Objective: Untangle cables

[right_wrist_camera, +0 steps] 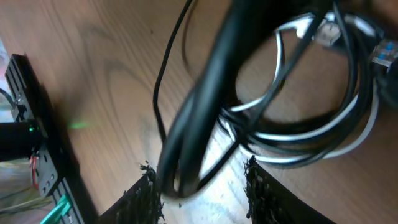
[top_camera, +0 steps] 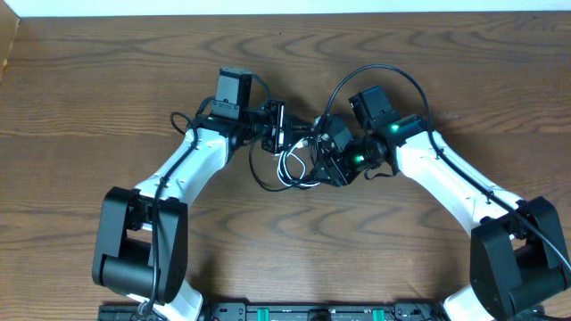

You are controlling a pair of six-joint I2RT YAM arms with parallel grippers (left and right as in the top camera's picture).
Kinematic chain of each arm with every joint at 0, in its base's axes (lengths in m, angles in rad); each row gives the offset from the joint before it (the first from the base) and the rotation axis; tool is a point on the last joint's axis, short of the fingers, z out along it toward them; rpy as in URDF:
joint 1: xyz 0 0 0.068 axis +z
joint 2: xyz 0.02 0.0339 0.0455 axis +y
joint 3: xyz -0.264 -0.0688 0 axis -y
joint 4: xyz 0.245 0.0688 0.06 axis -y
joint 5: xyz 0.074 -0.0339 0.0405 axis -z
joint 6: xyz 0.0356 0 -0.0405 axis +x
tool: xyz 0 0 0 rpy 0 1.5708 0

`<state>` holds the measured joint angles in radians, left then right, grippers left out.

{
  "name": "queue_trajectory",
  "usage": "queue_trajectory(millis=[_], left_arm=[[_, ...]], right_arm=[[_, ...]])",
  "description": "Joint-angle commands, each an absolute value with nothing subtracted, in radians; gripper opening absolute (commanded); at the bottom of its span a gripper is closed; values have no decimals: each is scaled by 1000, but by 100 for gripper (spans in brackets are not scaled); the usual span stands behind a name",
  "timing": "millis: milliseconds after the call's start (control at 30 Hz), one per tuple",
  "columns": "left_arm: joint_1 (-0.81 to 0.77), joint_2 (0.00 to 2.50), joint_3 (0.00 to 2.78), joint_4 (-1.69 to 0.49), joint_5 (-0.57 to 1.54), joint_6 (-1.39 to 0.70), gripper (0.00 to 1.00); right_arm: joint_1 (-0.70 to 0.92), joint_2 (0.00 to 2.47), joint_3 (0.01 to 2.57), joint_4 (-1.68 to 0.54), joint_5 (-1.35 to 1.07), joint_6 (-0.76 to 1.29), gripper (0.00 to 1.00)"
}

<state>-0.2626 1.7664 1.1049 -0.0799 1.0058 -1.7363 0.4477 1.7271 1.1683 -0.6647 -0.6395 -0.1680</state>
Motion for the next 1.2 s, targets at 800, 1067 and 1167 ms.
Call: queue_trajectory(millis=[800, 1067, 1167], left_arm=[[-224, 1776, 1100, -17, 1144, -1816, 7], [-224, 1776, 1100, -11, 1171, -1832, 7], [-224, 1776, 1100, -9, 1172, -1834, 7]], right_arm=[[379, 1687, 1172, -718, -821, -622, 55], [440, 1687, 1169, -706, -684, -645, 56], [471, 1687, 1169, -678, -632, -645, 54]])
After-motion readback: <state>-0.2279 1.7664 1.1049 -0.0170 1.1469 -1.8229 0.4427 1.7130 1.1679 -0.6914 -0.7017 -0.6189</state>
